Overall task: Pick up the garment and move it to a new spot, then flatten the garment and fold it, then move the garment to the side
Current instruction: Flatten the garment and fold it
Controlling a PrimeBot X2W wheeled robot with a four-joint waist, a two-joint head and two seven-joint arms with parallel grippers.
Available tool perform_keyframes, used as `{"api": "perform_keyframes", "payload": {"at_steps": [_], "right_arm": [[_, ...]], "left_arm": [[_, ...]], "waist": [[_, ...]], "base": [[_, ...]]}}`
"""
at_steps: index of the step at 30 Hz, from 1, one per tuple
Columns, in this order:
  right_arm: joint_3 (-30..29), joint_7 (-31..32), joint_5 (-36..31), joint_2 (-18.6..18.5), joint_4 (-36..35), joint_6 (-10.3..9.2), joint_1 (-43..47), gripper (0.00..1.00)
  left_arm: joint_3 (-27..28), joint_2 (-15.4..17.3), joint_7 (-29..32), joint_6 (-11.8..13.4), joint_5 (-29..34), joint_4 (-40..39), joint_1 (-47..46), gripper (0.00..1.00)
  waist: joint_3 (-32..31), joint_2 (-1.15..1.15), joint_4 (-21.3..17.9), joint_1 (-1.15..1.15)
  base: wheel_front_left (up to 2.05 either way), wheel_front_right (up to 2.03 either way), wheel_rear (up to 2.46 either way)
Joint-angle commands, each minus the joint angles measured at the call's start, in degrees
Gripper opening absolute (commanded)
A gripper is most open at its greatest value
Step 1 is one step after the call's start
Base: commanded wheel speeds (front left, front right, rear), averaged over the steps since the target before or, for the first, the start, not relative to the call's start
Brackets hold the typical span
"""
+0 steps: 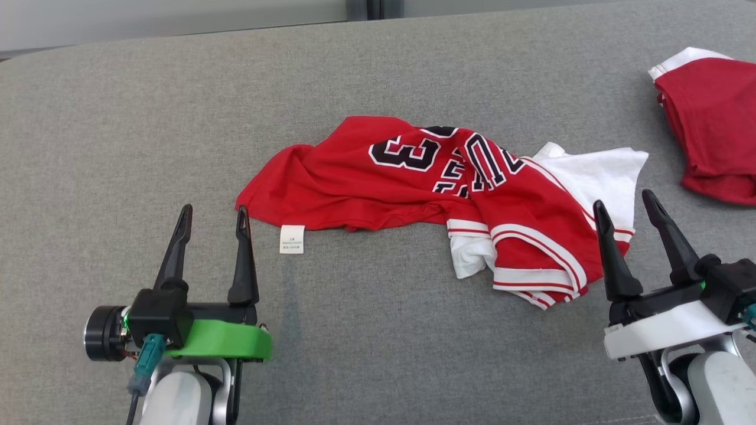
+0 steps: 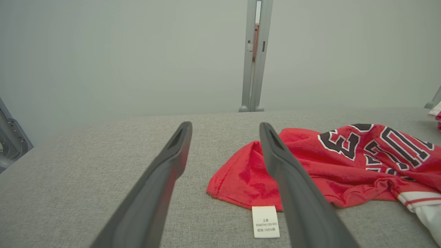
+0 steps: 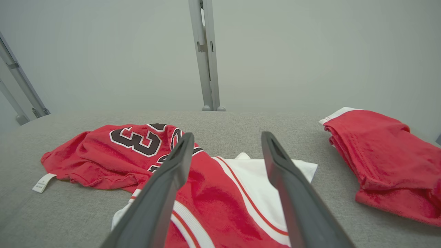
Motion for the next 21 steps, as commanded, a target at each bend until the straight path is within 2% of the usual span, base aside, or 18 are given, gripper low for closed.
{"api": "perform_keyframes", "payload": {"at_steps": [1, 8, 21], "right_arm": [[0.3, 0.4, -0.2, 0.3, -0.9, 0.01, 1.3, 1.00], [1.1, 2.1, -0.1, 1.8, -3.4, 0.01, 4.4, 1.00], [0.8, 3.1, -0.1, 2.1, -4.3, 0.01, 4.6, 1.00]], "left_arm": [[0.3, 0.5, 0.0, 0.4, -0.2, 0.2, 0.9, 1.00], [0.6, 0.7, 0.0, 0.6, -1.0, 0.7, 3.1, 1.00], [0.1, 0.9, 0.0, 0.6, -1.5, 0.8, 3.0, 1.00]], "waist": [[-1.1, 0.00, -0.1, 0.00], [-2.9, 0.00, -0.5, 0.00], [-2.9, 0.00, -0.5, 0.00]], "base": [[0.00, 0.00, 0.00], [0.00, 0.00, 0.00], [0.00, 0.00, 0.00]]}}
